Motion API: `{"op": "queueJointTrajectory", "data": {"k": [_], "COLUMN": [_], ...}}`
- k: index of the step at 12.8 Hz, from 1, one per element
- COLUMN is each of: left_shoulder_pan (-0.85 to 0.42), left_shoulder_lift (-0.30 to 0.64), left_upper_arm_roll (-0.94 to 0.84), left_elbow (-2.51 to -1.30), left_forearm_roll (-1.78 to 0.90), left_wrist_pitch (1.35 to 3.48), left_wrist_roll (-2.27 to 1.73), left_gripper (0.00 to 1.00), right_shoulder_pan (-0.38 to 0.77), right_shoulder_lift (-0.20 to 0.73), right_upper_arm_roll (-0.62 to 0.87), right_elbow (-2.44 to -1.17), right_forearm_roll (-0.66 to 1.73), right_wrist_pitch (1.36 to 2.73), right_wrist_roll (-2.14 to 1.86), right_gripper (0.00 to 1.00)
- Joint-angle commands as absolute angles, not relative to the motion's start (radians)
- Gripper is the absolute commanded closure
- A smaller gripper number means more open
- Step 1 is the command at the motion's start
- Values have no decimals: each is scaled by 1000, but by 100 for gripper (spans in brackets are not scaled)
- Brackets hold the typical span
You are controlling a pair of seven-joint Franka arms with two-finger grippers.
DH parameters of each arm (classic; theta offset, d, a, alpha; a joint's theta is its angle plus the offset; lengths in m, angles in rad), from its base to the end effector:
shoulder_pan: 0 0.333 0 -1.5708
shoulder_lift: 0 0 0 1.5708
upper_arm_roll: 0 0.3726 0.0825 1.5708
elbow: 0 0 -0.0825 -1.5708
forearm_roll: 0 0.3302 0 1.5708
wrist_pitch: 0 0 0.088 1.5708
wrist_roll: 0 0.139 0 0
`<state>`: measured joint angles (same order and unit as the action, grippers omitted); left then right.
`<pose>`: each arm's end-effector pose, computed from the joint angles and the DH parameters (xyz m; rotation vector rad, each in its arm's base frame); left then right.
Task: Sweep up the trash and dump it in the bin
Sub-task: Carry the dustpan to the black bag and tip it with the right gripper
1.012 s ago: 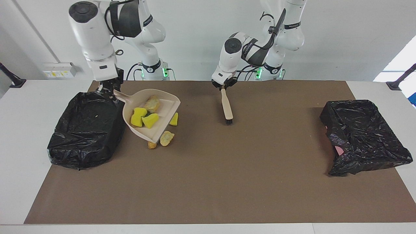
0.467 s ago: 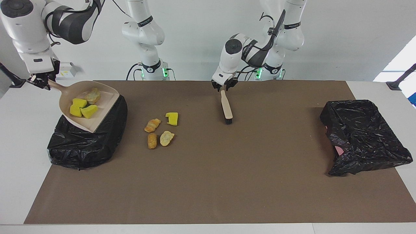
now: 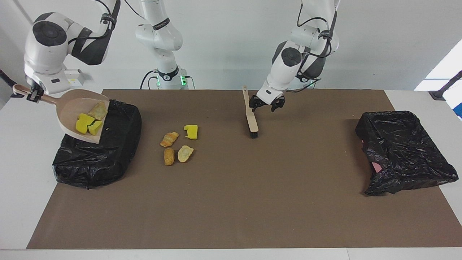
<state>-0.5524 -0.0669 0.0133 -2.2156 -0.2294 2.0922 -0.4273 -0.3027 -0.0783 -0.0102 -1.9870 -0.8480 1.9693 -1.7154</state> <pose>0.3860 -0.2511 0.4570 2.9865 0.0126 -0.2114 0.4528 -0.2207 0.5758 1.6559 1.9326 -0.8572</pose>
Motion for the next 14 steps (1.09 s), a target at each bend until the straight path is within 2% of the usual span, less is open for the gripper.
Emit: {"op": "queueJointTrajectory", "data": {"k": [1, 6, 9, 11, 14], "left_shoulder_pan": [-428, -181, -118, -100, -66], "left_shoulder_lift": [11, 54, 60, 60, 48], "left_upper_arm_roll": [5, 5, 6, 8, 8], "left_elbow": [-2048, -1849, -1714, -1632, -1657], "left_forearm_roll": [-186, -95, -17, 14, 14], "left_wrist_pitch": [1973, 1823, 1665, 1559, 1566], "left_wrist_roll": [-315, -31, 37, 78, 104], "left_gripper": [0, 0, 0, 0, 0], "right_shoulder_pan": [-244, -207, -111, -91, -17], "right_shoulder_lift": [-121, -147, -169, -166, -195], "right_upper_arm_roll": [-8, 11, 11, 11, 12], "right_elbow": [-2034, -2033, -2039, -2068, -2141], "right_forearm_roll": [-992, -1149, -1224, -1264, -1376], "right_wrist_pitch": [1991, 1968, 1881, 1878, 1798], "right_wrist_roll": [-1805, -1798, -1738, -1700, -1594], "right_gripper": [100, 100, 100, 100, 100]}}
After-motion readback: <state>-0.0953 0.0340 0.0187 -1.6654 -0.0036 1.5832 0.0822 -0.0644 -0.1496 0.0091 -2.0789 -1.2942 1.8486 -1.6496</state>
